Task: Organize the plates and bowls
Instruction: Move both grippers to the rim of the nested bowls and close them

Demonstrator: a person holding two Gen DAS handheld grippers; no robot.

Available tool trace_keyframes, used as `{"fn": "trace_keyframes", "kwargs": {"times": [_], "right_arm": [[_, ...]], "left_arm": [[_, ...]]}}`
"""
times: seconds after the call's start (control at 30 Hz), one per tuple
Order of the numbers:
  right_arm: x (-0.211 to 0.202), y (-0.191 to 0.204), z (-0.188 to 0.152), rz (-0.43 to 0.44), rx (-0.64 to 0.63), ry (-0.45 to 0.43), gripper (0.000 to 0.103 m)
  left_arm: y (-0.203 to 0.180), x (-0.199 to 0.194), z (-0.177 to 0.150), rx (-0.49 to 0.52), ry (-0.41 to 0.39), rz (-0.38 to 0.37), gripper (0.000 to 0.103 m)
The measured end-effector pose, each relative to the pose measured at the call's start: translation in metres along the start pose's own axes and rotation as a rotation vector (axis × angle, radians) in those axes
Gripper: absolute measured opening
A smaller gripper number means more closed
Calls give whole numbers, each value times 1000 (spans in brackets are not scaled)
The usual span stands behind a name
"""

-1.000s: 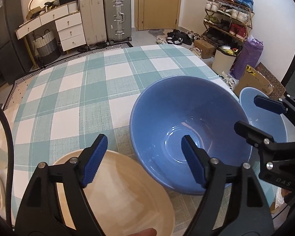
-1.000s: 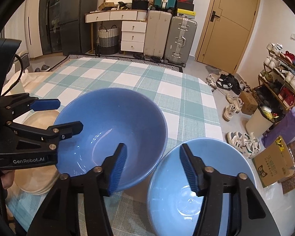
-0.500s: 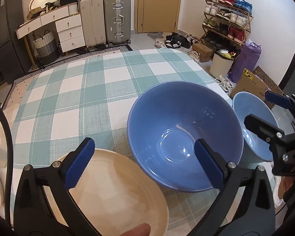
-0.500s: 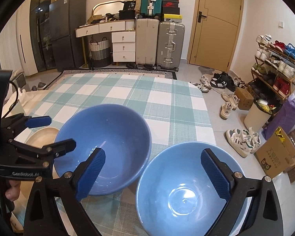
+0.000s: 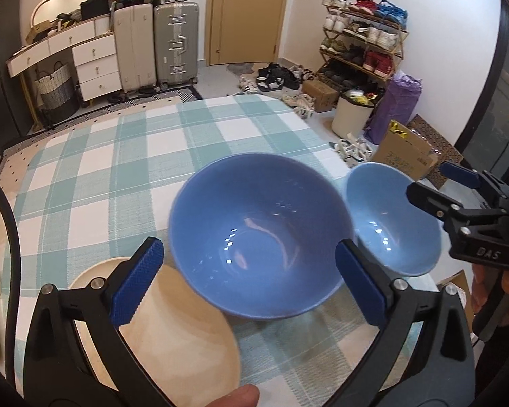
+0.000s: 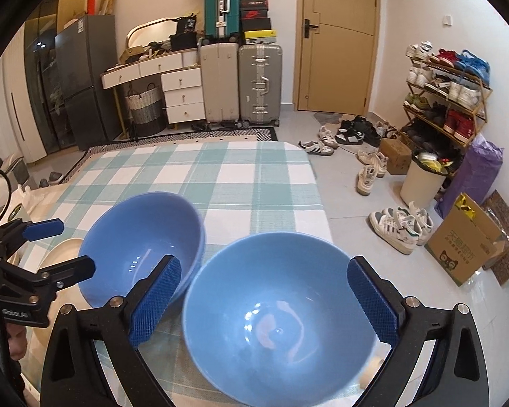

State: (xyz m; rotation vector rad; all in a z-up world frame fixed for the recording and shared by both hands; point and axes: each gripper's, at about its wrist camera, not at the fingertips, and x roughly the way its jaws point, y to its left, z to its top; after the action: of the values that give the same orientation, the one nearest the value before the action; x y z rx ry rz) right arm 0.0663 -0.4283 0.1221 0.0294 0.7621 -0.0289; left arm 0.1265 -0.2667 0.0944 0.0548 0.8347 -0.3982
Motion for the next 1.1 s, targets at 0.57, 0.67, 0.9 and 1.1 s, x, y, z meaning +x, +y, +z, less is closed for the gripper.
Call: {"fn": "trace_keyframes", "kwargs": {"times": [0.57, 0.67, 0.9, 1.1], "right_arm": [[-31, -56, -23, -97, 128, -13, 100], [-32, -63, -29, -109, 152, -6, 100], [-28, -75, -40, -116, 185, 10, 100], [-16, -80, -47, -113, 186, 43, 100]], "left_arm": [[-84, 5, 0, 137, 112, -256, 64], [-93, 5, -1, 142, 129, -305, 61], [-106, 8, -5, 132, 171, -362, 55], [-110, 14, -6, 108, 188, -362, 55]]}}
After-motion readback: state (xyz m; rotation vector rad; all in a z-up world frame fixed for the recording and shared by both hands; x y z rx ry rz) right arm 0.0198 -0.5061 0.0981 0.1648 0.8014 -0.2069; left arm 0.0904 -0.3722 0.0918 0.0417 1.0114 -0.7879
